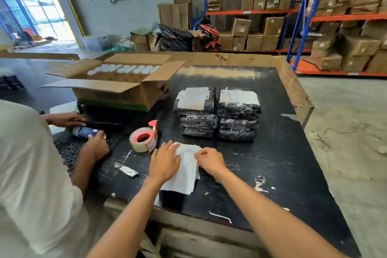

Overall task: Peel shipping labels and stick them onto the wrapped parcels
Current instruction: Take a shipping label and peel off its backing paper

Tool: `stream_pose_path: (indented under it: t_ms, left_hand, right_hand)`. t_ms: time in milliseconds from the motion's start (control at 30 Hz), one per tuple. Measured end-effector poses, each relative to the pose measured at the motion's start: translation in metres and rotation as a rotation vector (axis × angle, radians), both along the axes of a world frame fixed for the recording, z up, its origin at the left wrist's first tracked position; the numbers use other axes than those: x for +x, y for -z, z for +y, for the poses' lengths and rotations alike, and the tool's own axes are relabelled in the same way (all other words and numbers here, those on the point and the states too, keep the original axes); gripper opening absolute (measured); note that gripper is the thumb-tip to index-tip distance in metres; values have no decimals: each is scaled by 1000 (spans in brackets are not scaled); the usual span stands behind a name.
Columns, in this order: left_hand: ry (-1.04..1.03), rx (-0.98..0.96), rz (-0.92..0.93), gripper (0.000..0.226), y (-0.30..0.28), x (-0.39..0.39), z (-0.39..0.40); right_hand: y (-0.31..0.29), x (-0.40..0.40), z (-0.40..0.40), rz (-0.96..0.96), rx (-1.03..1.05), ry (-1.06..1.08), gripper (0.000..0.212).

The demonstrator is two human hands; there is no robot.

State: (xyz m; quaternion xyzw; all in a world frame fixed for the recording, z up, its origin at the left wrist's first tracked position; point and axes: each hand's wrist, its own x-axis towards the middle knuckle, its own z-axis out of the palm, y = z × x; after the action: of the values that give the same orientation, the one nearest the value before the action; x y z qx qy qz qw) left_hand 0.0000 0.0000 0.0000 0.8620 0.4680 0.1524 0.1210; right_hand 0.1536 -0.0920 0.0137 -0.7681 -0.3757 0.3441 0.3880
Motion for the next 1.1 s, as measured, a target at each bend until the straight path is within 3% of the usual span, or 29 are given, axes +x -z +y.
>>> stream_pose_path:
  t_ms: [100,200,333,633,867,1033,1100]
  left_hand:
    - [4,-71,117,60,10,-6,7]
    - [39,-181,84,64,21,-7,12]
    - [50,-173,-14,61,28,-6,14]
    - [50,-64,-92,60,50,-7,2]
    - [76,-86,-101,64,53,-7,5]
    - [67,-110,-91,62,50,-8,5]
    - [77,-111,-57,61,44,-6,4]
  right_hand:
    - [5,-7,15,-42,-6,104,28]
    - [18,-11,30,-72,-57,145,51]
    - [39,-6,42,-89,-143,278,57]
    - [38,5,49,32,-199,423,26]
    - [24,16,50,147,-225,381,14]
    - [23,40,36,314,-82,515,6]
    - [18,50,24,290,-35,523,14]
